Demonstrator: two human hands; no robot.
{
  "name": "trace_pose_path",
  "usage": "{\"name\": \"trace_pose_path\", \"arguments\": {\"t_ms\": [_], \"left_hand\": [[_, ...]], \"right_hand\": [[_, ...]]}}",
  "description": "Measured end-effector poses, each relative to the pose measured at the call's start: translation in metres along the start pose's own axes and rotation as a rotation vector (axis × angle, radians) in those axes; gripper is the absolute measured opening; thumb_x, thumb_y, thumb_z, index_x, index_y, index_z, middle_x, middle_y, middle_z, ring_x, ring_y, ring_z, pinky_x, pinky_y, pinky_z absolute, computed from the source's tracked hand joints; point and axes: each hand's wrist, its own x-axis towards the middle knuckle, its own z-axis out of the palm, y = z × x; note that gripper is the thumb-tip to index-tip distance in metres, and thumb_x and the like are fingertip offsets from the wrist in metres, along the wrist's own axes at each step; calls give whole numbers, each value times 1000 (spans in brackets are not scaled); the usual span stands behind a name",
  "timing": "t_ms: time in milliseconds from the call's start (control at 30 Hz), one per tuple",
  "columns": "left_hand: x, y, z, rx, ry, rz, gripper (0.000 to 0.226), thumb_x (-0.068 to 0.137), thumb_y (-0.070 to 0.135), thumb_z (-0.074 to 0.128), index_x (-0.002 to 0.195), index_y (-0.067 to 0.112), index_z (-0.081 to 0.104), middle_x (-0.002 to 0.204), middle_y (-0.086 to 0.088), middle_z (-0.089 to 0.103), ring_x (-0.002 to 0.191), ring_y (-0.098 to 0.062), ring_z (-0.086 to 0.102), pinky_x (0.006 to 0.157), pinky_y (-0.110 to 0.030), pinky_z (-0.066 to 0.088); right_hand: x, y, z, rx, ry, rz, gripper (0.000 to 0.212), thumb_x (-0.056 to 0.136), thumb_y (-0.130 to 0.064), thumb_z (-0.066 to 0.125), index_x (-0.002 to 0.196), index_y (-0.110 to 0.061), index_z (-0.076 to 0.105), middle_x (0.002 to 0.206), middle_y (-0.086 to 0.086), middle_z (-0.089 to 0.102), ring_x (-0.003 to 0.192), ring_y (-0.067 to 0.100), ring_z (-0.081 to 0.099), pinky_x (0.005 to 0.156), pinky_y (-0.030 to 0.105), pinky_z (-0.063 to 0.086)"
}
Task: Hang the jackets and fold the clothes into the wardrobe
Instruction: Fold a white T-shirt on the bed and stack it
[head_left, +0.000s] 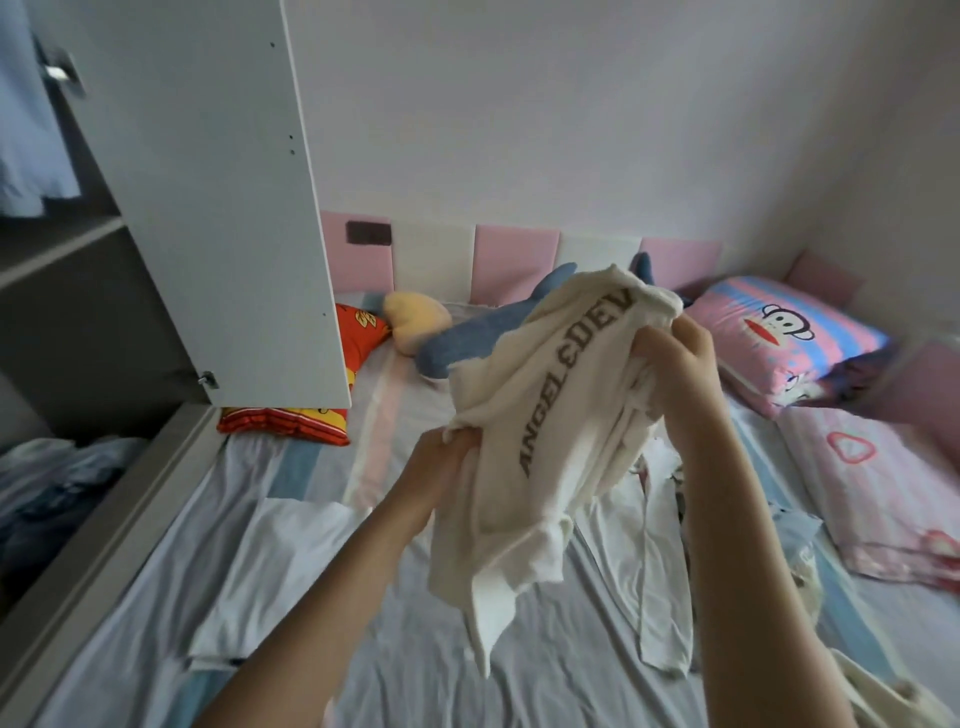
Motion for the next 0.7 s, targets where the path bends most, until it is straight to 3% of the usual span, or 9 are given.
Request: {"name": "trace_pose_path", "arguments": {"t_ms": [100,167,267,334,434,501,567,634,701], "left_hand": [[1,15,-7,-359,82,-109,24,91,27,52,104,15,67,97,-7,72,90,-22,66,77,-32,51],[3,24,-8,-567,178,-147,30,92,32,51,112,14,65,106,-10,70,99,-25,64,83,-35,52],[3,36,4,-684,226,-181,26,93,29,51,108,10,60,105,-11,64,97,-24,61,91,-39,50],[-5,43,19,-715,140,-222,20,93,25,49,95,7,58,93,-15,61,84,-24,61,78,-36,52],[-13,39,28,-625,122,-203,22,92,31,52,99,11,57,102,-19,61,91,-31,63,82,-44,54],[-20,41,23,-659,45,-136,24,96,31,47,103,12,59,103,-17,62,95,-29,62,88,-46,50],[-25,41,15,-725,-68,-67,25,99,25,39,100,14,61,104,-13,63,107,-29,59,97,-45,44],[-22,34,2,-599,-120,120,24,90,19,44,100,23,65,111,-13,64,119,-33,54,104,-46,40],[-19,23,-11,-270,-95,304,43,71,18,50,106,36,67,116,-7,66,117,-30,57,103,-48,43]], "right_hand": [[14,29,-9,-478,-75,214,44,93,-31,54,131,-10,45,124,16,52,105,30,55,74,33,47],[10,48,-19,-809,-151,438,63,94,-44,51,143,-9,33,143,21,35,122,35,44,88,35,39],[-12,57,0,-656,-268,332,38,96,-35,53,118,-5,59,115,16,61,94,23,56,85,32,46],[-37,58,27,-325,-431,326,22,95,-23,57,112,-9,59,98,5,62,82,13,56,78,21,48],[-60,71,52,-230,-581,383,54,76,-29,78,119,-18,47,108,0,58,94,11,59,86,28,49],[-67,83,58,-268,-571,362,72,69,-31,84,124,-21,39,117,0,55,104,11,58,90,29,50],[-70,89,62,-215,-550,335,69,73,-27,81,128,-20,40,120,-1,55,105,9,57,84,21,50],[-74,92,70,-169,-499,269,57,79,-21,78,126,-18,46,115,-2,59,100,11,62,78,21,52],[-75,97,78,-189,-407,185,30,84,-11,69,109,-19,56,98,-6,63,84,6,62,69,18,49]]}}
